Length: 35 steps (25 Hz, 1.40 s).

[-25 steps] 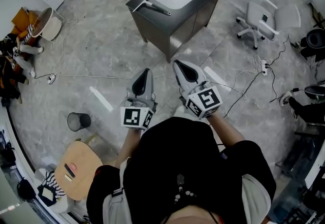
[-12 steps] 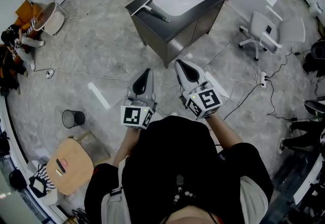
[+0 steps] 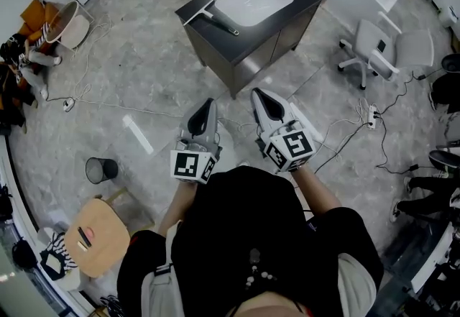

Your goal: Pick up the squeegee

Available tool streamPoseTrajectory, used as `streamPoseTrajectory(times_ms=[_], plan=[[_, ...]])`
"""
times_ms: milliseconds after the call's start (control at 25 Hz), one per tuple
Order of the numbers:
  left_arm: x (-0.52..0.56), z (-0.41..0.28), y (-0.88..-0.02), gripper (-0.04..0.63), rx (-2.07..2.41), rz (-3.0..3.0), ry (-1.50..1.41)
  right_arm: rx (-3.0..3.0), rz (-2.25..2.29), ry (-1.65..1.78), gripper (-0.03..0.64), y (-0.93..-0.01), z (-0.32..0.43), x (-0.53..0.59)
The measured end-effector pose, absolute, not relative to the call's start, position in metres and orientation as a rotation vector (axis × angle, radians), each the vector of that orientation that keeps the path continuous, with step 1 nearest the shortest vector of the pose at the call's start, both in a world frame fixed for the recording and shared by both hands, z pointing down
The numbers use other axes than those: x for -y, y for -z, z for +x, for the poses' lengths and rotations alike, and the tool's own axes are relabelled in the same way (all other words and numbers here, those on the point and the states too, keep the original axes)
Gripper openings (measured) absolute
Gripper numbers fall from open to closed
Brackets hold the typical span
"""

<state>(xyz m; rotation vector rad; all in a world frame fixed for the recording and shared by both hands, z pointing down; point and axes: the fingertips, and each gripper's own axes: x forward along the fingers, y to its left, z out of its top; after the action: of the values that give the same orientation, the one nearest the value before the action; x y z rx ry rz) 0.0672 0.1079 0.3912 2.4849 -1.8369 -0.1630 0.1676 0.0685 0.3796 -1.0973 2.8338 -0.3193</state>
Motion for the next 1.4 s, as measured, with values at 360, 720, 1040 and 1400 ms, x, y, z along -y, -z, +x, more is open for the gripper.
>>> streamPoseTrajectory(times_ms=[360,720,1040,1400], plan=[[-0.044,0.061,-0.391,0.000,1.764,2.527,0.198,-2.813,-1.187,0.305,0.003,-0.379,0.166,-0.015],[0.036,0.028,-0.401,0.000,1.741,2.500,0.193,-2.820,-1.207,0.366,0.003,-0.389,0.133,0.060],[0.105,-0.012,-0.396,0.000,1.744,2.489,0.235,-2.828,-1.225,0.395,0.003,-0.389,0.095,0.133],[0.163,-0.066,-0.395,0.000,1.747,2.490,0.261,-2.856,-1.205,0.331,0.003,-0.385,0.036,0.187]])
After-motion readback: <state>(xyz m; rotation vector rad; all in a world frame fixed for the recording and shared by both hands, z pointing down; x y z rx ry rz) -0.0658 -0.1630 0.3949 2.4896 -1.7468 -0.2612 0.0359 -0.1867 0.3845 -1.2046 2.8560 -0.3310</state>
